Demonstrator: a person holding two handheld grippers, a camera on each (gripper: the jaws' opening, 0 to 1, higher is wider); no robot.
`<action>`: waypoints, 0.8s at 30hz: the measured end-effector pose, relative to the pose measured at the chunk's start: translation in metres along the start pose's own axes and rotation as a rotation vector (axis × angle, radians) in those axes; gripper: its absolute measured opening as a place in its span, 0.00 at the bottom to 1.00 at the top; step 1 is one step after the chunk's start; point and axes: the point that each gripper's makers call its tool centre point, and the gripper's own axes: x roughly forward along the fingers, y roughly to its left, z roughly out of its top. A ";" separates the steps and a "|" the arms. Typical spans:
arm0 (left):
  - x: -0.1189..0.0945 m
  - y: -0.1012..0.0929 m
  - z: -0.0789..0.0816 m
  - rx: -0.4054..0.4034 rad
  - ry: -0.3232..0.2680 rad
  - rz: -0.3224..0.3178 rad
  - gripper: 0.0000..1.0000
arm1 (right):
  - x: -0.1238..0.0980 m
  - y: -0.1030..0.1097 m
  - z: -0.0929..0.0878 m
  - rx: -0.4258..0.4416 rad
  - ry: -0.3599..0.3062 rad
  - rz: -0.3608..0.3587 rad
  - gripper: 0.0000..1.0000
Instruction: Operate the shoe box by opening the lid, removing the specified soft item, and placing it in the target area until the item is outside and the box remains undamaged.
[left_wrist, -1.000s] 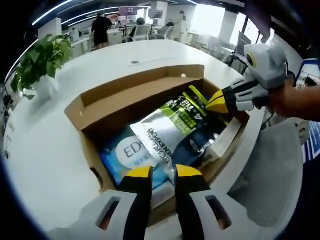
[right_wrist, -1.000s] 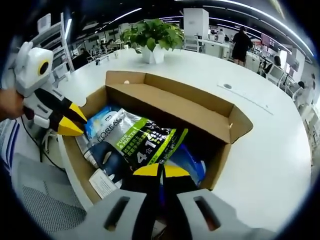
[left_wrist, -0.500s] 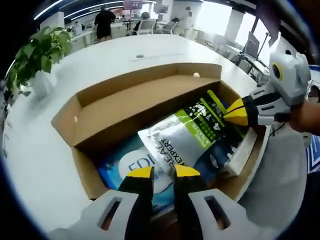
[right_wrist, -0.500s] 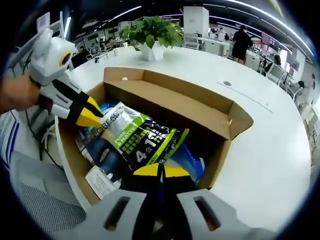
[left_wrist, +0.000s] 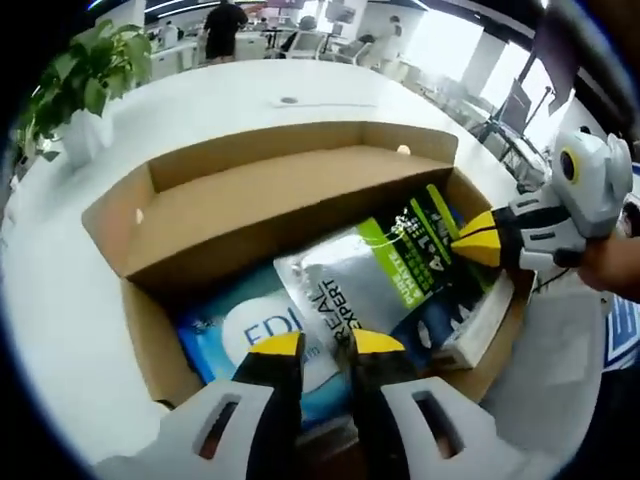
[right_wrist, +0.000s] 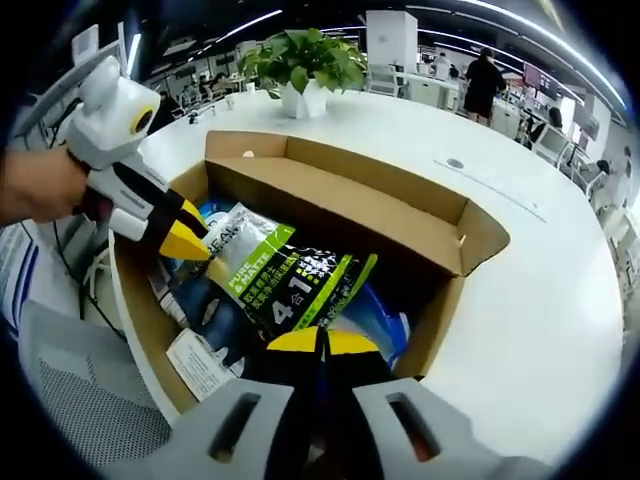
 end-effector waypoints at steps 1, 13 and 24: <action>-0.001 0.000 0.000 -0.014 -0.001 -0.007 0.14 | 0.000 0.000 0.000 0.002 -0.001 0.000 0.00; 0.001 -0.010 0.000 0.029 -0.005 -0.057 0.00 | 0.002 0.000 0.001 0.010 -0.001 -0.003 0.00; -0.003 -0.009 0.006 -0.019 -0.036 -0.069 0.00 | -0.001 -0.003 0.003 0.030 -0.010 0.009 0.00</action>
